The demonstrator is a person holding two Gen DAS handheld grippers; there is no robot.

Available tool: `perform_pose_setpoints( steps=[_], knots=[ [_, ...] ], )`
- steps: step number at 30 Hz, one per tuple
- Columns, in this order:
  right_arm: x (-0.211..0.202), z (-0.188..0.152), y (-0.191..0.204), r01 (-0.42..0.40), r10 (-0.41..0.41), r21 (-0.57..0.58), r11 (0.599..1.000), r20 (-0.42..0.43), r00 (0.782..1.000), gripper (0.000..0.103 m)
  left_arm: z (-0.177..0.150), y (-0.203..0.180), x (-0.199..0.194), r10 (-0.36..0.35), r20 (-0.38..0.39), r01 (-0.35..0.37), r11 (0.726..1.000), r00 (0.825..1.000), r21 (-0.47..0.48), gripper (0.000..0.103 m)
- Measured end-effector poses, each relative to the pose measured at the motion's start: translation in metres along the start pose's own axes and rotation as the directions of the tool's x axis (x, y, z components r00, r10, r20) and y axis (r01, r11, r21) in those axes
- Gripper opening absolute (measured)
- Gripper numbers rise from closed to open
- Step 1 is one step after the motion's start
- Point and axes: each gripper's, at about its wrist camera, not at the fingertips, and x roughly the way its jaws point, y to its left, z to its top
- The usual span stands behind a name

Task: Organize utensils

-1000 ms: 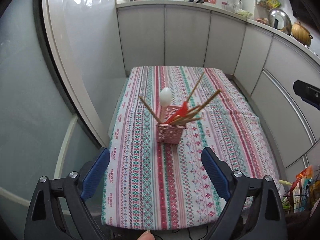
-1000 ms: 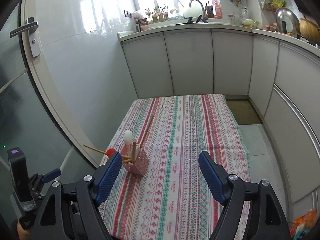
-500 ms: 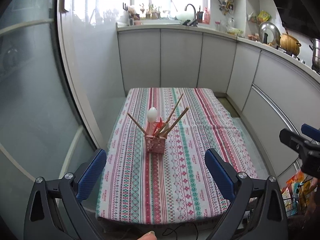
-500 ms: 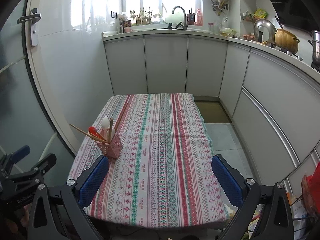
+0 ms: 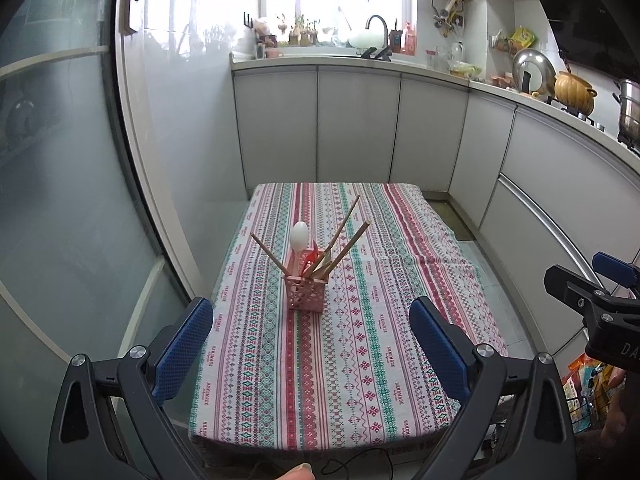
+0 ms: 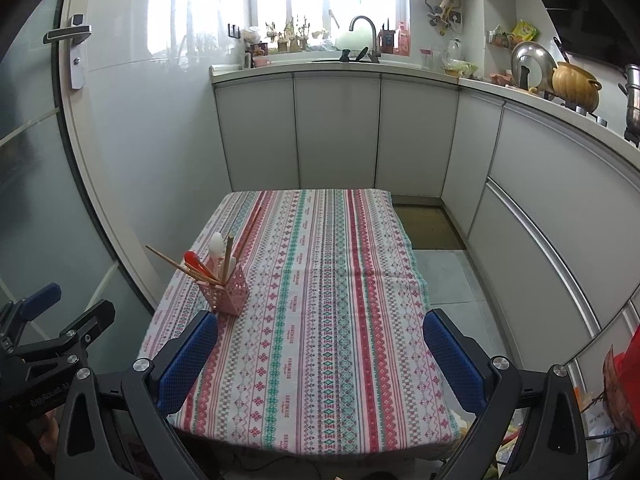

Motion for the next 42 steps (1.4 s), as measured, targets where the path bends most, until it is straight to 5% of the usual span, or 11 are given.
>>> perform_pose_setpoints(
  steps=[42],
  knots=[
    [0.0015, 0.0012, 0.0013, -0.024, 0.024, 0.006, 1.000, -0.014, 1.000, 0.103, -0.0004, -0.0015, -0.0002, 0.004, 0.006, -0.004, 1.000, 1.000, -0.002, 0.100]
  ],
)
